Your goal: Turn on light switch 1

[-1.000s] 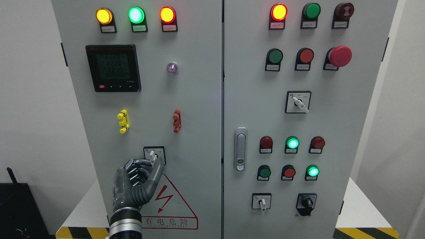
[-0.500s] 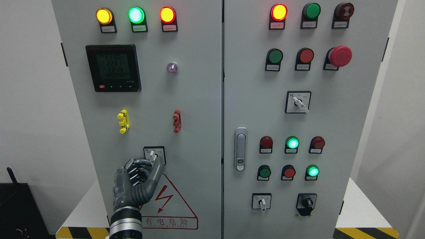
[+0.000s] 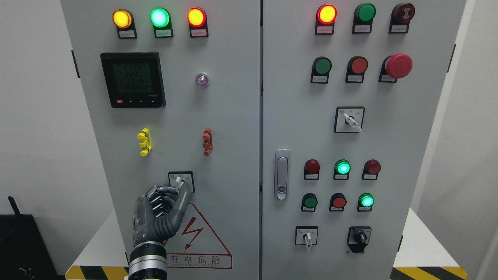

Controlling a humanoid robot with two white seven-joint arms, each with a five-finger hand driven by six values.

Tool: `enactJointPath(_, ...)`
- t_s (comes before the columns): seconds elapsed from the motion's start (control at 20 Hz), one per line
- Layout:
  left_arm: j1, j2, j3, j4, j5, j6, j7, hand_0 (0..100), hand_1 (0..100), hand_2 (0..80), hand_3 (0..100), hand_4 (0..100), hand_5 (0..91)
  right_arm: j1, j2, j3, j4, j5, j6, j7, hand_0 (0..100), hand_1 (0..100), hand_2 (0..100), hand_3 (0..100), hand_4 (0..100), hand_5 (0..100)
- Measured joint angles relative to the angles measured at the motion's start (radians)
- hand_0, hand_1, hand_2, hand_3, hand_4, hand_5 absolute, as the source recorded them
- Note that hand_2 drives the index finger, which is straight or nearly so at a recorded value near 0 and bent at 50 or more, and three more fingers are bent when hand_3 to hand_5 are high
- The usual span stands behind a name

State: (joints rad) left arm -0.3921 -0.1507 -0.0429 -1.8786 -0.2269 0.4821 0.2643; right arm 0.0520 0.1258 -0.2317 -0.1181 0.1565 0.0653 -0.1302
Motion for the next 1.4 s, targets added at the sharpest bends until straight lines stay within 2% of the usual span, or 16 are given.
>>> enactJointPath(1.4, -0.005, 0.0, -0.003, 0.016, -0.003, -0.007, -0.003, 39, 56, 60.7, 92, 94, 86.6, 0.0, 0.0, 0.0, 0.0, 0.0, 0.0, 0.0, 31, 0, 0, 0, 0, 0)
